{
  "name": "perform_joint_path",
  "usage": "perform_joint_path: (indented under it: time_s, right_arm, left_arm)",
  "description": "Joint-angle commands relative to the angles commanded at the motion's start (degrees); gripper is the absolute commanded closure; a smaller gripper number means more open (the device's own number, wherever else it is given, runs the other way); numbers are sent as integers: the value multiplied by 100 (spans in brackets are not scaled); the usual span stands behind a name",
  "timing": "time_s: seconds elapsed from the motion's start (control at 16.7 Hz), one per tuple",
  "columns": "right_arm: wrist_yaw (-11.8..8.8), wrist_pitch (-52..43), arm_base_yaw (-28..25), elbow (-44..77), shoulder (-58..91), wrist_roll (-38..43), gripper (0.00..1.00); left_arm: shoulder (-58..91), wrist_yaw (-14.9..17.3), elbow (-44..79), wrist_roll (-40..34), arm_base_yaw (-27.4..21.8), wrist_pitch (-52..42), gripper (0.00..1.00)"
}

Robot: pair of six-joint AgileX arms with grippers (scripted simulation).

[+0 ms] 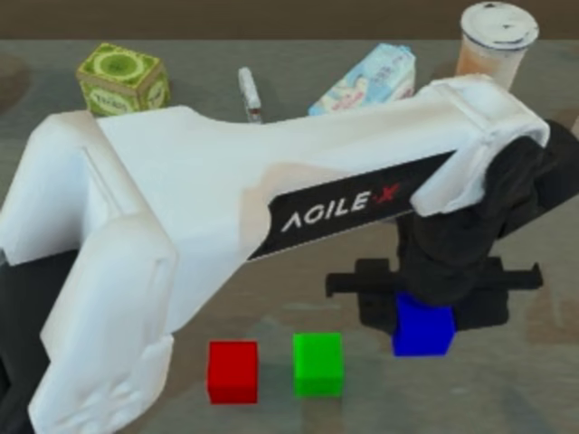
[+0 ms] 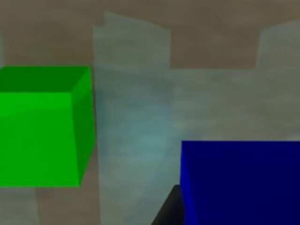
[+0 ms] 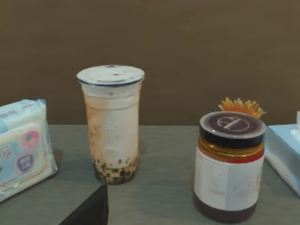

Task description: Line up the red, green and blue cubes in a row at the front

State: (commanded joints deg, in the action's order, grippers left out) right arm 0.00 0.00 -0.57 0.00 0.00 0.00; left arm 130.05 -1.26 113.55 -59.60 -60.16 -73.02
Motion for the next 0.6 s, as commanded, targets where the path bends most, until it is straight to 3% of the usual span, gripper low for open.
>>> perform_joint_path:
  time_s: [0.24,0.6]
  right_arm:
    - [0,0,0,0,0,0,0]
    - [0,0,0,0,0,0,0]
  left_arm:
    - [43,6,-84,14,24,100,100]
    - [251,8,-969,29,21,1251,100]
